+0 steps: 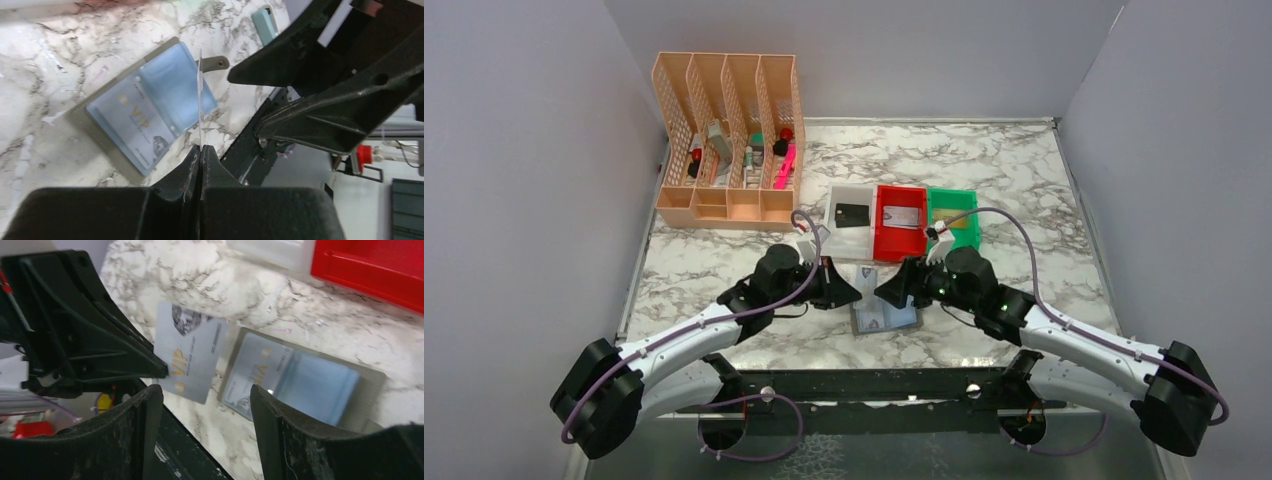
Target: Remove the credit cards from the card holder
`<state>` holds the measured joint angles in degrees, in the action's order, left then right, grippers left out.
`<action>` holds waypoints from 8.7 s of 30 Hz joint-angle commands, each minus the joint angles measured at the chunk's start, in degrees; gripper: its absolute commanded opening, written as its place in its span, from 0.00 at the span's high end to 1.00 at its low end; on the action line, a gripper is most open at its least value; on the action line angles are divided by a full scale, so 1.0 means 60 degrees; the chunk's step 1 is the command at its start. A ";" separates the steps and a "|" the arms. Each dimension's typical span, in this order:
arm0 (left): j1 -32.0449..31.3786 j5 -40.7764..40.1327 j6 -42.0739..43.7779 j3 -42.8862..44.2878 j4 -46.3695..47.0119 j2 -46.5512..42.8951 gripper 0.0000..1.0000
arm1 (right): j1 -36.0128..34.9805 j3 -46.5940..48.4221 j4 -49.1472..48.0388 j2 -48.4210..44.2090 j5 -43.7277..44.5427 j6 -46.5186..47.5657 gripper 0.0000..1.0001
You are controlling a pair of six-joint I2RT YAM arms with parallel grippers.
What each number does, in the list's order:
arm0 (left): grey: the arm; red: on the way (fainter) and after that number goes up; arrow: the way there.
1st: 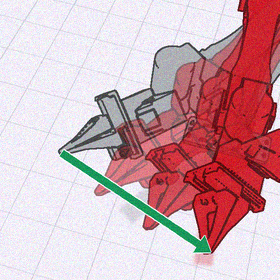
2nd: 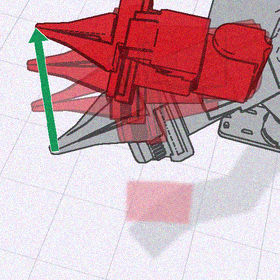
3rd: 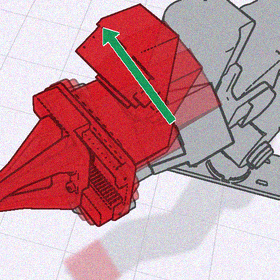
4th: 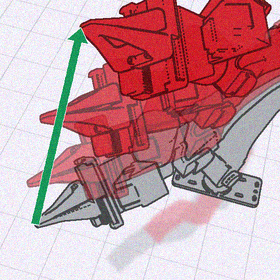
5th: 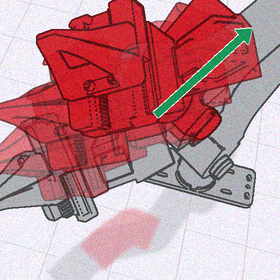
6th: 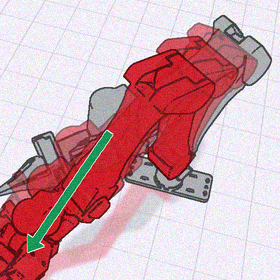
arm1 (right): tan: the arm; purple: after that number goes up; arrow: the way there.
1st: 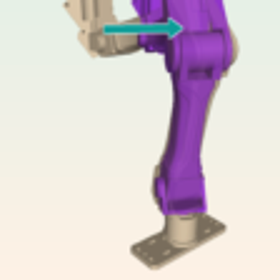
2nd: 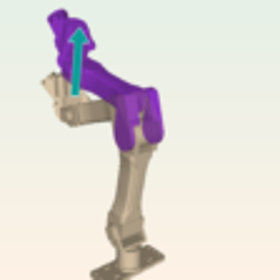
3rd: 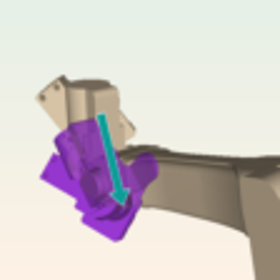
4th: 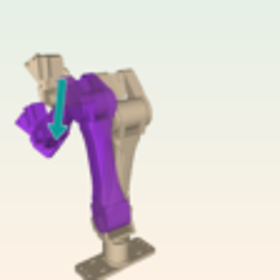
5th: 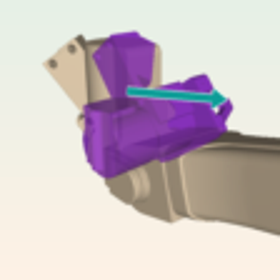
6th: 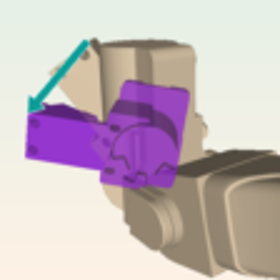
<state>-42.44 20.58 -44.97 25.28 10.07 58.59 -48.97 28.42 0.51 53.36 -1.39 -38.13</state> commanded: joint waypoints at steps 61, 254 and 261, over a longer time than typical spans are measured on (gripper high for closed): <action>0.0042 0.1821 -0.0817 -0.0287 0.2431 -0.0270 0.80 | 0.2752 -0.2394 -0.8209 0.1667 -0.6938 -0.3529 0.94; -0.1361 -0.1342 0.1596 0.2222 -0.2616 0.2310 0.49 | 0.1062 -0.0651 -0.1855 0.4434 -0.2508 -0.2138 0.69; -0.1646 -0.1645 0.1415 0.2297 -0.2521 0.3278 0.60 | 0.1063 -0.0886 -0.1967 0.4337 -0.2160 -0.2672 0.73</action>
<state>-51.55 12.38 -35.22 38.74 -7.11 75.57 -42.33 24.38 -10.76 79.70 -17.67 -51.48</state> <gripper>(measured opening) 0.422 0.276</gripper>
